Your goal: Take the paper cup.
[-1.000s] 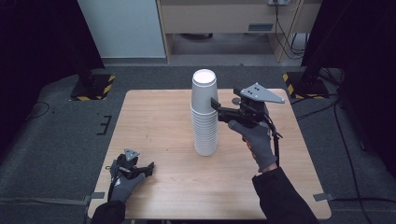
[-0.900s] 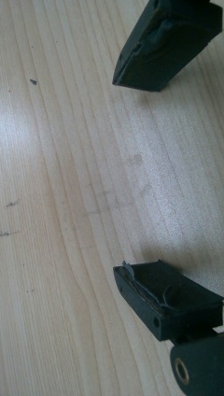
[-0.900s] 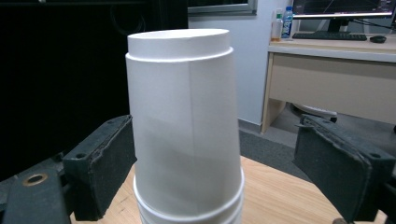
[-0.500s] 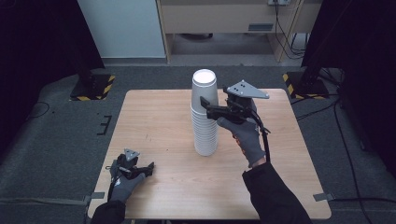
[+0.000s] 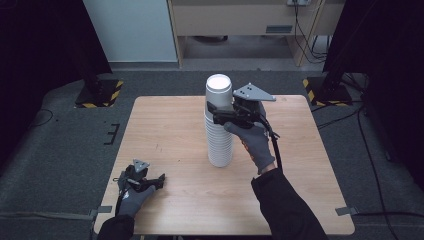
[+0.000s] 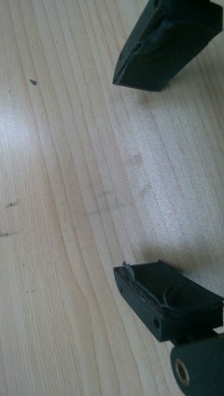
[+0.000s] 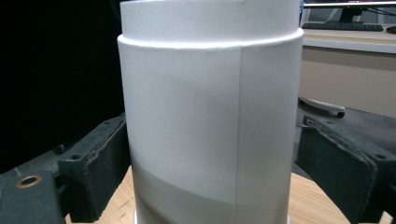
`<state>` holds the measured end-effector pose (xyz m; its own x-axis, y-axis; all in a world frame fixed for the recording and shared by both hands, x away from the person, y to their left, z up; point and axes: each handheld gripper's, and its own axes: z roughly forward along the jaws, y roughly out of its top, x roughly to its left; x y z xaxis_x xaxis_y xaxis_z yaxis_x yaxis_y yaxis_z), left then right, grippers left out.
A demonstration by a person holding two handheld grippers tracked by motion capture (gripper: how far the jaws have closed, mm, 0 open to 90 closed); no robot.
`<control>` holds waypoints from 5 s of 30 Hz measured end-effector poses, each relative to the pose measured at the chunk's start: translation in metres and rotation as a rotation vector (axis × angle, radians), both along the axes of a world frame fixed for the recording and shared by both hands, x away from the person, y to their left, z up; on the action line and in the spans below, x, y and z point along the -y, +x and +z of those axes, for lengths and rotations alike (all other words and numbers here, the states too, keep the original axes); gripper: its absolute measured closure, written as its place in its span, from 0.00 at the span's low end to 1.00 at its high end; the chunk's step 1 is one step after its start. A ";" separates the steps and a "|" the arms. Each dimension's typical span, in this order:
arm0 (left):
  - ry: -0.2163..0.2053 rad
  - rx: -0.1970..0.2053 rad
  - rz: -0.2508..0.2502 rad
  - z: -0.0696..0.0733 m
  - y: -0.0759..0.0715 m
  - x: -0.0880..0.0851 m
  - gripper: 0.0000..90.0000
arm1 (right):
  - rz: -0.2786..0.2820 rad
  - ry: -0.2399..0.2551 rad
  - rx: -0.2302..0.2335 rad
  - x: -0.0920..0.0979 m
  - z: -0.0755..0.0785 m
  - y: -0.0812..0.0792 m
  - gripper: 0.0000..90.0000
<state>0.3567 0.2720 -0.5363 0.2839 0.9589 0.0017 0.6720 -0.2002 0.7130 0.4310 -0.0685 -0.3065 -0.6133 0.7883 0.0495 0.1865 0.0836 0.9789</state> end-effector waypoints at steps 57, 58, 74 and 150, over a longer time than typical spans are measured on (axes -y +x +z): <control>0.000 0.000 -0.001 0.000 0.000 0.000 0.08 | 0.007 0.087 0.061 -0.006 0.032 0.006 0.16; 0.000 0.000 -0.001 0.000 0.000 0.000 0.08 | 0.007 0.090 0.064 -0.006 0.034 0.006 0.16; 0.001 -0.001 -0.002 0.000 0.000 0.000 0.08 | 0.001 0.165 0.087 0.005 0.048 0.004 0.16; 0.003 0.011 0.007 0.002 -0.003 -0.004 0.19 | -0.150 0.289 -0.206 0.161 -0.111 -0.084 0.16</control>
